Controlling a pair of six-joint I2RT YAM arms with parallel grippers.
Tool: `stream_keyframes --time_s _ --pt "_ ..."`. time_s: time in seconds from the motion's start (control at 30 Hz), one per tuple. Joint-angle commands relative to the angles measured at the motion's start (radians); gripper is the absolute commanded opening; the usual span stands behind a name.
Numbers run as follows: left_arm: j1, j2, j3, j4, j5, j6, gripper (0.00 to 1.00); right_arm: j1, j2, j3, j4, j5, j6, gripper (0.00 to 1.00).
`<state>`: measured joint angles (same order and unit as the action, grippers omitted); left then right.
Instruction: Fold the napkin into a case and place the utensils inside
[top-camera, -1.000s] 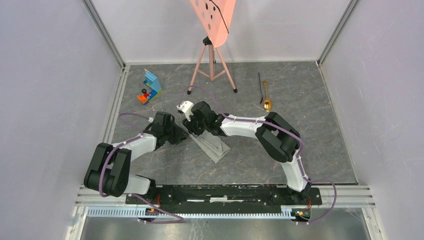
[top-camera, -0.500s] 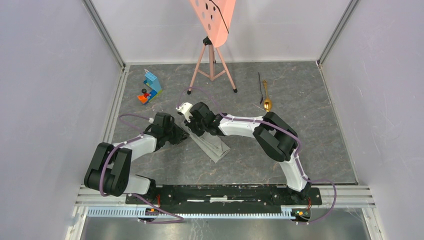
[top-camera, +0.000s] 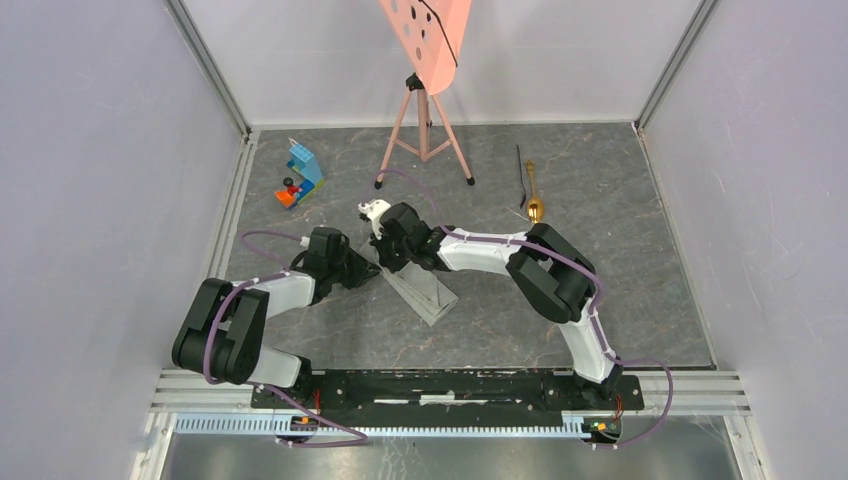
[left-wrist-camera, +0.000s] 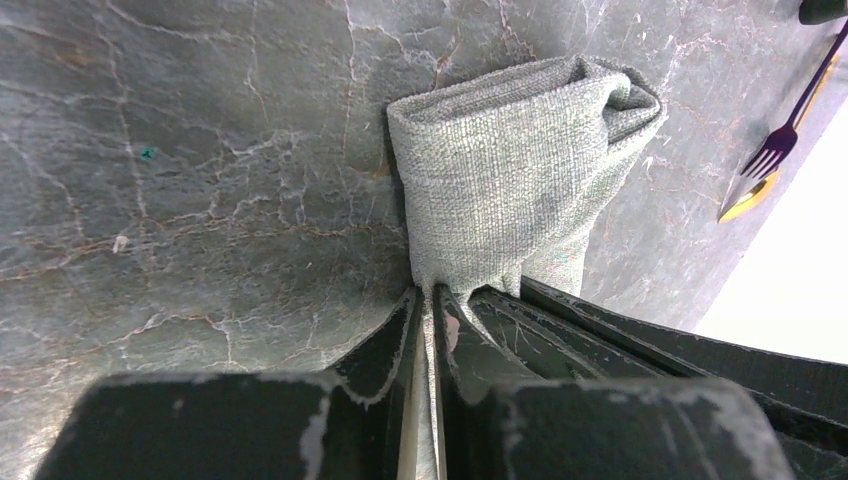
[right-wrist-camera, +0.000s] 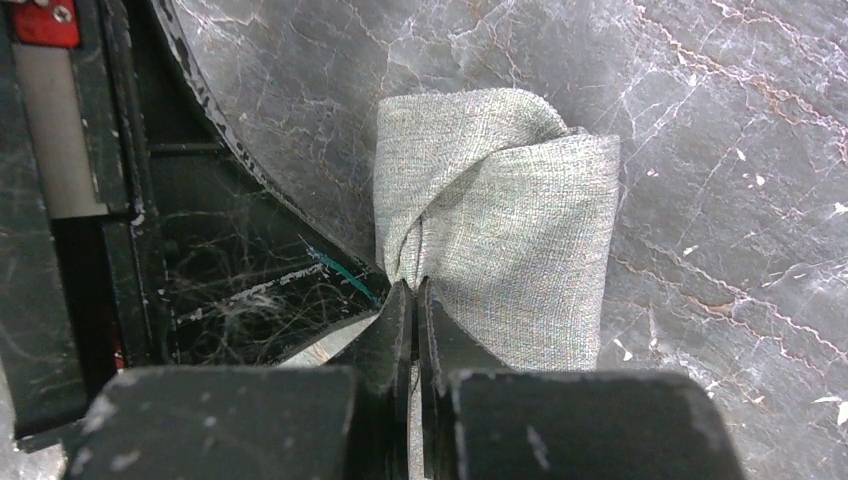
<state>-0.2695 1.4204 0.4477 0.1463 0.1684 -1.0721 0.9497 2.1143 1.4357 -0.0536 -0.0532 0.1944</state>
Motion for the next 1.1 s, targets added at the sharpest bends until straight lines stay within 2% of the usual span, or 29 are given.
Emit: stream_keyframes --time_s 0.0,0.33,0.47,0.6,0.67,0.73,0.87,0.93,1.0,1.07 --pt "0.003 0.016 -0.033 -0.025 -0.014 -0.008 0.14 0.005 -0.04 -0.004 0.087 -0.031 0.074 0.0" --pt "0.003 -0.006 -0.03 -0.038 -0.034 0.015 0.13 -0.019 -0.016 -0.061 0.139 -0.062 0.167 0.0" --pt "0.012 -0.047 -0.011 -0.098 -0.04 0.068 0.2 -0.03 -0.017 -0.133 0.181 -0.078 0.219 0.01" --pt "0.067 -0.171 0.014 -0.173 -0.014 0.136 0.3 -0.052 -0.021 -0.184 0.211 -0.106 0.244 0.1" --pt "0.095 -0.212 0.05 -0.213 -0.01 0.16 0.32 -0.061 -0.022 -0.194 0.215 -0.112 0.243 0.12" --pt "0.112 -0.205 0.08 -0.198 0.013 0.171 0.31 -0.065 -0.024 -0.197 0.218 -0.114 0.243 0.12" --pt "0.132 -0.1 0.135 -0.104 0.103 0.163 0.19 -0.065 -0.02 -0.191 0.224 -0.125 0.243 0.11" --pt "0.133 -0.04 0.142 -0.023 0.151 0.159 0.16 -0.064 -0.018 -0.189 0.226 -0.13 0.24 0.08" --pt "0.132 -0.001 0.149 0.028 0.175 0.158 0.16 -0.064 -0.019 -0.195 0.234 -0.134 0.238 0.0" --pt "0.131 0.019 0.144 0.072 0.185 0.152 0.16 -0.065 -0.015 -0.195 0.235 -0.142 0.233 0.0"
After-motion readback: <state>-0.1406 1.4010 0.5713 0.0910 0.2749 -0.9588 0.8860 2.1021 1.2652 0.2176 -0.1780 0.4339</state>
